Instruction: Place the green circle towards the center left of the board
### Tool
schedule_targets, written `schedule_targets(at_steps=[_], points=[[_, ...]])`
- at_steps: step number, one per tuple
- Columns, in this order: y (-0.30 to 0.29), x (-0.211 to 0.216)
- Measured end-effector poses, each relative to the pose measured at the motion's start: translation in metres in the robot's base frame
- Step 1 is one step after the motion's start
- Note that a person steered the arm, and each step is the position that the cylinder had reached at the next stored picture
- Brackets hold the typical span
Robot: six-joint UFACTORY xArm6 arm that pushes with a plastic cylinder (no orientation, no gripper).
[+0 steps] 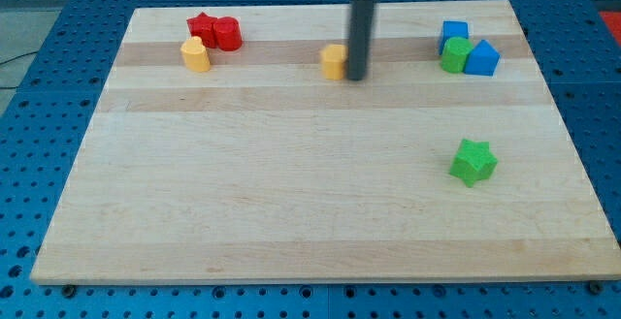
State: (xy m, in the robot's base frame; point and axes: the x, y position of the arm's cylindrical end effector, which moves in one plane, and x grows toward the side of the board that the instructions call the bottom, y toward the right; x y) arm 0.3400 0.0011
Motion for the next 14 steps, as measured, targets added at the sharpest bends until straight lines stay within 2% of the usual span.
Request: schedule_targets(at_steps=[1,2,4,5,6,7,8,9,10,11,12,14], points=[[-0.086,-0.02],[-0.089,-0.028],[-0.01,-0.018],[-0.012,-0.044],[-0.081,-0.056],[0.002,-0.071],[0.078,-0.114],[0.183,-0.116],[0.195,-0.086],[0.159,-0.05],[0.161,-0.027],[0.208,0.025]])
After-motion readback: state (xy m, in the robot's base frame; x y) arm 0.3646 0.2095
